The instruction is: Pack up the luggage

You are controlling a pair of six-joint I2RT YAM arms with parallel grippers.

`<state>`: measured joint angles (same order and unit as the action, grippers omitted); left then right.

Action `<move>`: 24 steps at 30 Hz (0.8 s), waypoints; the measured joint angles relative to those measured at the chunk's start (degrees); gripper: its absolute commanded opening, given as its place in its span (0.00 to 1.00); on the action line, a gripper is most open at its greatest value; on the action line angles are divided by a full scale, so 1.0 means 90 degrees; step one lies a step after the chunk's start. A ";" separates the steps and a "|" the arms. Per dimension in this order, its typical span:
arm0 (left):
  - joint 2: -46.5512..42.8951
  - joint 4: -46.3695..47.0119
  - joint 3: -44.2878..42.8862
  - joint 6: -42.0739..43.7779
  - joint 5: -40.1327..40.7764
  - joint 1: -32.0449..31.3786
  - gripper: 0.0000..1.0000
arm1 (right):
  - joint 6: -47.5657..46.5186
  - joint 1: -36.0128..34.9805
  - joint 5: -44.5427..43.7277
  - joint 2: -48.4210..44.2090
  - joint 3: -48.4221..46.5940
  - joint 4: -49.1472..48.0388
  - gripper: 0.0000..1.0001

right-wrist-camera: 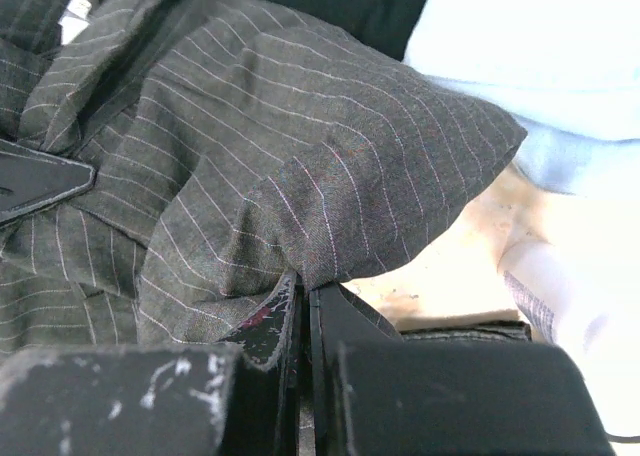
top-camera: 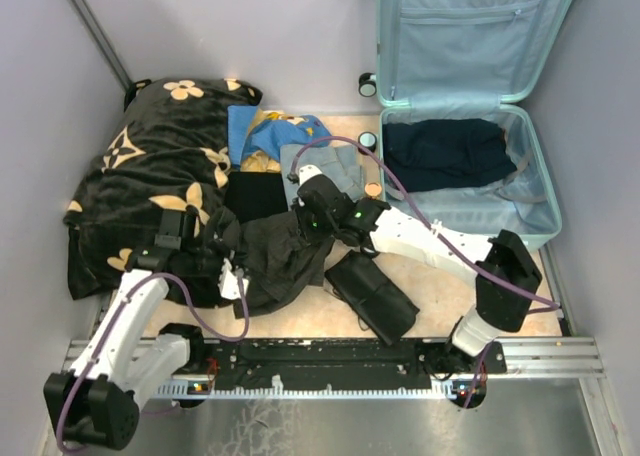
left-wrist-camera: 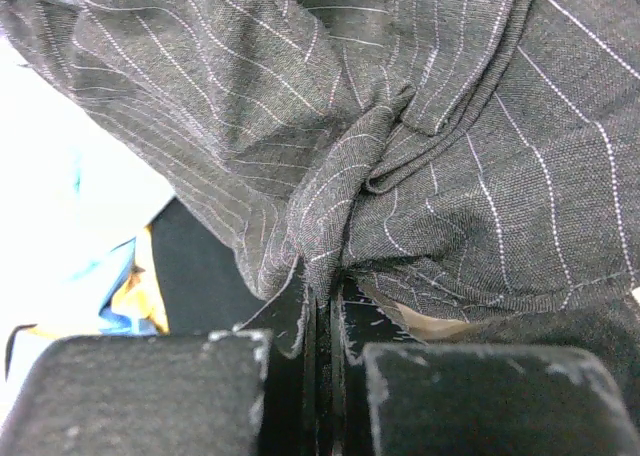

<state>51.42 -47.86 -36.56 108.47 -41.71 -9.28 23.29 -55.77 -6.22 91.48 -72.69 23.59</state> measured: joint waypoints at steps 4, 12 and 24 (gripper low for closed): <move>-0.0359 -0.0566 -0.0576 -0.0415 -0.0058 0.0000 0.00 | -0.0189 -0.0039 0.0002 -0.0291 -0.0168 0.0044 0.00; -0.0525 -0.1168 -0.1843 -0.1088 -0.0095 0.0000 0.00 | -0.0707 -0.0041 -0.0158 -0.0882 -0.0746 0.0070 0.00; 0.0991 0.0770 -0.3883 -0.2846 -0.0228 -0.0486 0.00 | -0.1450 0.0750 -0.0692 -0.1464 -0.1634 -0.0032 0.00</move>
<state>60.34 -40.93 -71.50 82.85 -43.77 -13.65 10.24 -49.01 -12.45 78.30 -87.39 23.31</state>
